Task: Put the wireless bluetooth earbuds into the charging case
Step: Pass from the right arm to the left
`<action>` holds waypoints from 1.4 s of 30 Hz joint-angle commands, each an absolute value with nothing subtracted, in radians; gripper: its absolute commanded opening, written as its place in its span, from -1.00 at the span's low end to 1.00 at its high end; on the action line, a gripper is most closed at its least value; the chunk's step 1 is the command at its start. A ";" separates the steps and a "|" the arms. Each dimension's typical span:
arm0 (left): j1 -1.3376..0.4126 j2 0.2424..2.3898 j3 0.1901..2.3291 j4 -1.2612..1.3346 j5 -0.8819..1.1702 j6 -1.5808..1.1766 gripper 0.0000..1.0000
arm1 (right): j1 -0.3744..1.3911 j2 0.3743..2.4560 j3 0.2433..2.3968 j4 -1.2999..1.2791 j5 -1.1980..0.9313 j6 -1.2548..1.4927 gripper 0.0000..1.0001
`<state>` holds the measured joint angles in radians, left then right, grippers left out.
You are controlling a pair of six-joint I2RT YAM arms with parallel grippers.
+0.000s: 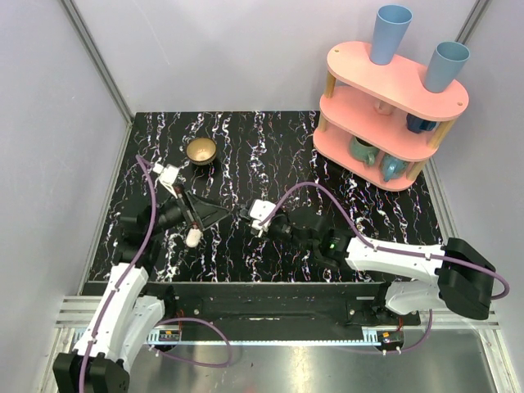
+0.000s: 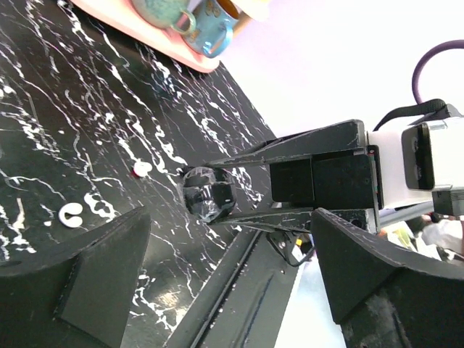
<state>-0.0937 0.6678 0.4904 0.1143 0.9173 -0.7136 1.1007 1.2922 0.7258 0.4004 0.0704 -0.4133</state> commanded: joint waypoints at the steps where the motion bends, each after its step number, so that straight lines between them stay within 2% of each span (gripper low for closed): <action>1: -0.141 0.724 0.512 0.198 0.917 -0.773 0.89 | 1.109 1.241 0.716 0.476 0.080 -0.430 -0.70; 13: -0.276 0.867 0.560 0.199 0.853 -0.831 0.71 | 1.112 1.212 0.698 0.479 0.051 -0.485 -0.67; 20: -0.360 0.919 0.597 0.183 0.812 -0.828 0.50 | 1.115 1.223 0.703 0.466 0.052 -0.505 -0.65; 28: -0.387 0.957 0.607 0.149 0.796 -0.796 0.07 | 1.120 1.226 0.703 0.466 0.055 -0.502 -0.65; 30: -0.393 0.957 0.614 0.138 0.787 -0.790 0.06 | 1.118 1.229 0.703 0.466 0.055 -0.502 -0.65; 38: -0.396 0.956 0.621 0.129 0.767 -0.785 -0.25 | 1.120 1.236 0.703 0.469 0.049 -0.502 -0.65; 40: -0.396 0.959 0.623 0.130 0.765 -0.782 -0.26 | 1.121 1.235 0.704 0.469 0.049 -0.500 -0.65; 42: -0.397 0.960 0.626 0.130 0.769 -0.776 -0.42 | 1.121 1.235 0.701 0.471 0.052 -0.499 -0.66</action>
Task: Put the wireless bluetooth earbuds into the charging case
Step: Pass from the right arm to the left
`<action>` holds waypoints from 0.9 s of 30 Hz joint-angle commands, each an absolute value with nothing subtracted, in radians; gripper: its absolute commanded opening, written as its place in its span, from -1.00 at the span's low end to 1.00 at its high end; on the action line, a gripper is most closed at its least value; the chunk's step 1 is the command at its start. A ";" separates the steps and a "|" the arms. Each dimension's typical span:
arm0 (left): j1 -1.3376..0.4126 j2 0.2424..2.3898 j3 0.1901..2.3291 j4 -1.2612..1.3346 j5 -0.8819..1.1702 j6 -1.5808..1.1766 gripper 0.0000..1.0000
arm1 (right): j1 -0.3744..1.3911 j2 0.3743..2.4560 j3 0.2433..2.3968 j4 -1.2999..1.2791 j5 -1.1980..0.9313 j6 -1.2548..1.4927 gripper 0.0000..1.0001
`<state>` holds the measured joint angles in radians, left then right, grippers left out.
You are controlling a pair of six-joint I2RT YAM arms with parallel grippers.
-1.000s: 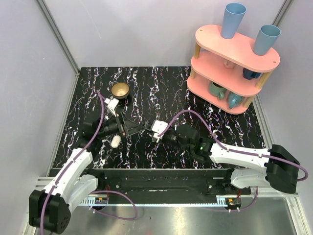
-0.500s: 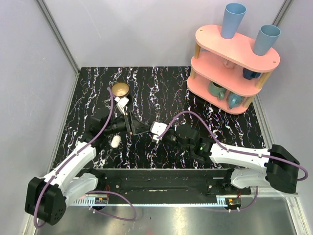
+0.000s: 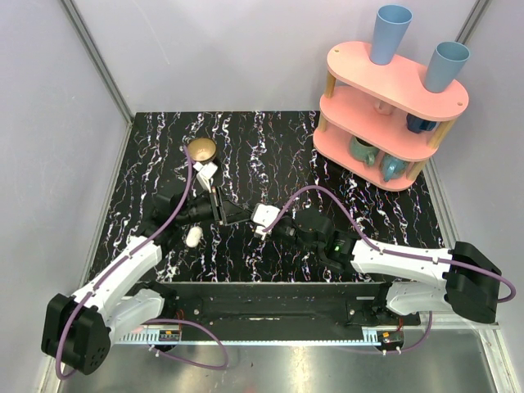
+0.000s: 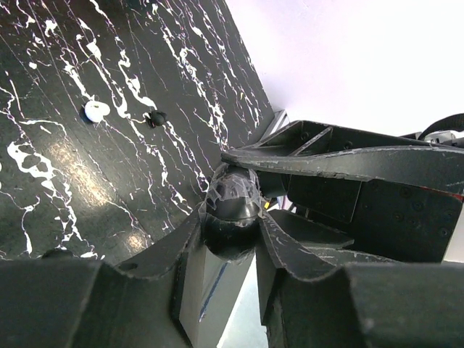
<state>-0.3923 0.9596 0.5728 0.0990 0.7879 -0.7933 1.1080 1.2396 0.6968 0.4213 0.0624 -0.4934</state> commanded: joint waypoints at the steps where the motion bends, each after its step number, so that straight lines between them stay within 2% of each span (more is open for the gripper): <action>1: -0.397 0.963 0.626 0.130 0.772 -0.775 -0.48 | 1.121 1.235 0.701 0.471 0.051 -0.497 -0.65; 3: -0.399 0.960 0.624 0.130 0.772 -0.773 -0.63 | 1.123 1.235 0.701 0.472 0.051 -0.494 -0.65; 7: -0.399 0.954 0.621 0.132 0.761 -0.756 -0.85 | 1.121 1.233 0.698 0.479 0.044 -0.477 -0.46; 9: -0.399 0.943 0.614 0.141 0.758 -0.746 -0.99 | 1.123 1.226 0.698 0.488 0.052 -0.476 -0.06; 11: -0.400 0.936 0.600 0.158 0.755 -0.738 -1.00 | 1.121 1.212 0.695 0.503 0.060 -0.466 0.30; 14: -0.400 0.908 0.574 0.166 0.720 -0.701 -1.00 | 1.121 1.186 0.696 0.520 0.080 -0.450 0.64; 16: -0.400 0.873 0.558 0.179 0.665 -0.680 -1.00 | 1.121 1.167 0.699 0.517 0.103 -0.417 0.77; 21: -0.400 0.775 0.473 0.274 0.531 -0.624 -1.00 | 1.121 1.089 0.738 0.427 0.162 -0.229 0.99; 27: -0.417 0.599 0.316 0.552 0.465 -0.517 -1.00 | 1.118 1.029 0.897 0.146 0.284 0.277 1.00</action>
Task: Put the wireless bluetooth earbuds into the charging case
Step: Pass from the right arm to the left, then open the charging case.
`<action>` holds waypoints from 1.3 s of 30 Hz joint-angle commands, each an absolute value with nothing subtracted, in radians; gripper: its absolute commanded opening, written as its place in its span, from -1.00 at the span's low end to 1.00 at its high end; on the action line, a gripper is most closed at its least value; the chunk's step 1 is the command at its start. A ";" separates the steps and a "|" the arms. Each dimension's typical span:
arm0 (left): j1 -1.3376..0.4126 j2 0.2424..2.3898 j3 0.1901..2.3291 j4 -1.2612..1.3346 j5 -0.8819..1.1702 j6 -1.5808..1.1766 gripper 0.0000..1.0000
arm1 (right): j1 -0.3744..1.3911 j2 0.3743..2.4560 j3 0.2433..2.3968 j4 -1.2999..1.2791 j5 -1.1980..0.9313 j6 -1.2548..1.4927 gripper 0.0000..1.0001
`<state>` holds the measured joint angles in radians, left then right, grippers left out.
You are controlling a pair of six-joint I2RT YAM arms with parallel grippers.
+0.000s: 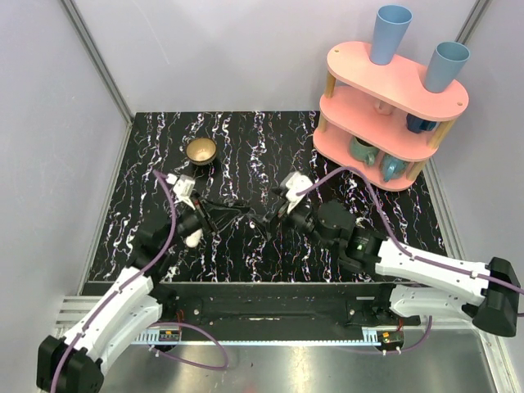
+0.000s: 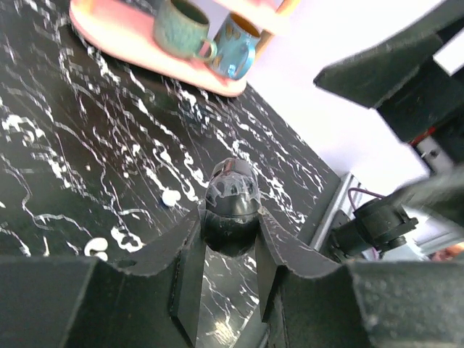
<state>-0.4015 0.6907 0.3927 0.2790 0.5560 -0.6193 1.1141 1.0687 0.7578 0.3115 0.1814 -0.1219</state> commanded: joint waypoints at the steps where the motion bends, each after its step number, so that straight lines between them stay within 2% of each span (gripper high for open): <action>1: -0.419 0.557 0.275 0.630 0.457 -0.502 -1.00 | 1.118 1.028 0.910 0.128 0.294 0.338 0.99; 4: -0.423 0.506 0.236 0.716 0.440 -0.448 -1.00 | 1.083 1.032 0.925 0.101 0.275 0.584 0.99; 6: -0.426 0.505 0.232 0.739 0.443 -0.434 -1.00 | 1.013 1.046 0.925 0.100 0.157 0.748 0.99; 11: -0.440 0.534 0.155 1.015 0.465 -0.457 -1.00 | 0.858 1.068 0.836 0.193 -0.081 1.076 1.00; 23: -0.486 0.595 0.126 1.146 0.457 -0.439 -1.00 | 0.856 1.201 0.808 0.478 -0.248 1.264 0.96; 36: -0.506 0.606 0.109 1.141 0.380 -0.420 -1.00 | 0.857 1.232 0.834 0.502 -0.353 1.255 0.60; 39: -0.506 0.614 0.109 1.141 0.383 -0.414 -1.00 | 0.857 1.246 0.842 0.502 -0.368 1.253 0.58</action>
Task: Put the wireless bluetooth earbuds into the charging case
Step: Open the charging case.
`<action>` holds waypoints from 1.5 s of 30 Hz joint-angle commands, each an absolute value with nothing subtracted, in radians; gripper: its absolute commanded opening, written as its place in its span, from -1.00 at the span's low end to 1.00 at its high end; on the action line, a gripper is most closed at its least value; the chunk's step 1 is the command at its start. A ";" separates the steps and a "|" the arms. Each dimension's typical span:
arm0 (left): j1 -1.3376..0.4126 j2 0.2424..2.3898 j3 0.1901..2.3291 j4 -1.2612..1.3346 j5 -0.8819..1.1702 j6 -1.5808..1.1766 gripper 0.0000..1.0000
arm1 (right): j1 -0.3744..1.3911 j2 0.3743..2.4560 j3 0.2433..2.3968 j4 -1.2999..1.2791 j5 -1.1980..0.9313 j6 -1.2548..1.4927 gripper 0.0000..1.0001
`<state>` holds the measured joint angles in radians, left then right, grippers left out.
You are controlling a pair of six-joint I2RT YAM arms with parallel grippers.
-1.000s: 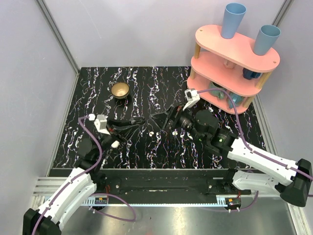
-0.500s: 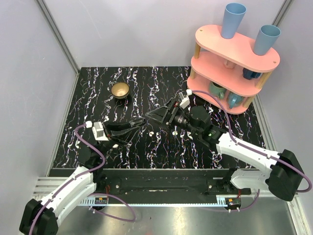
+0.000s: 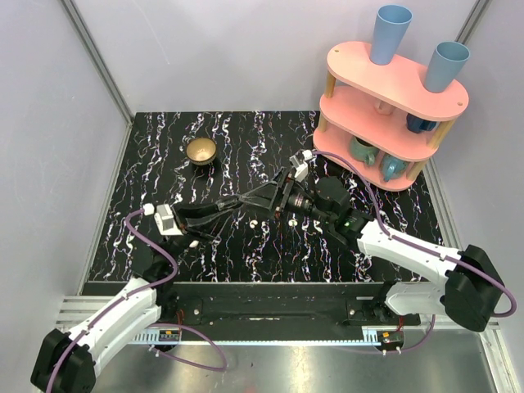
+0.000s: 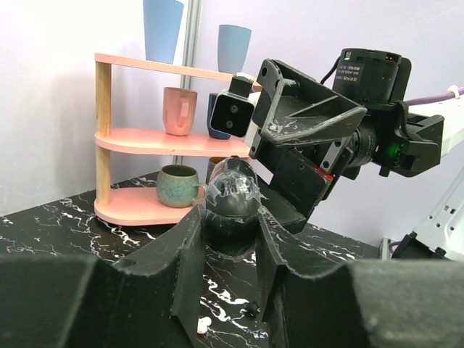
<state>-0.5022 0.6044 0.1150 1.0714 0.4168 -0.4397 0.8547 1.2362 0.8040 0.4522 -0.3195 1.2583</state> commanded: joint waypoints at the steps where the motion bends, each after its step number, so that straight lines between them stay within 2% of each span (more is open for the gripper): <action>1: -0.508 0.615 0.110 1.144 0.385 -0.414 -1.00 | 0.857 1.261 0.847 0.502 -0.383 1.253 0.56; 9: -0.517 0.627 0.110 1.152 0.411 -0.417 -1.00 | 0.857 1.310 0.868 0.543 -0.405 1.270 0.40; 13: -0.518 0.624 0.106 1.149 0.422 -0.416 -1.00 | 0.857 1.324 0.876 0.557 -0.402 1.270 0.26; 22: -0.520 0.615 0.100 1.138 0.428 -0.407 -1.00 | 0.858 1.341 0.887 0.578 -0.410 1.290 0.24; 26: -0.520 0.611 0.101 1.127 0.420 -0.397 -1.00 | 0.857 1.342 0.882 0.594 -0.416 1.305 0.05; 27: -0.522 0.611 0.101 1.127 0.425 -0.396 -1.00 | 0.857 1.342 0.879 0.594 -0.416 1.305 -0.05; 32: -0.523 0.614 0.101 1.120 0.425 -0.400 -1.00 | 0.857 1.344 0.879 0.600 -0.423 1.307 -0.24; 33: -0.523 0.614 0.103 1.111 0.423 -0.400 -1.00 | 0.857 1.344 0.879 0.601 -0.425 1.307 -0.29; 34: -0.523 0.612 0.106 1.100 0.422 -0.405 -0.97 | 0.857 1.345 0.880 0.604 -0.429 1.305 -0.43; 36: -0.523 0.612 0.117 1.068 0.416 -0.413 -0.82 | 0.856 1.348 0.881 0.609 -0.437 1.305 -0.47; 39: -0.523 0.618 0.123 1.054 0.419 -0.423 -0.74 | 0.857 1.351 0.881 0.624 -0.445 1.305 -0.49; 45: -0.523 0.621 0.126 1.054 0.420 -0.426 -0.76 | 0.858 1.353 0.884 0.621 -0.451 1.295 -0.54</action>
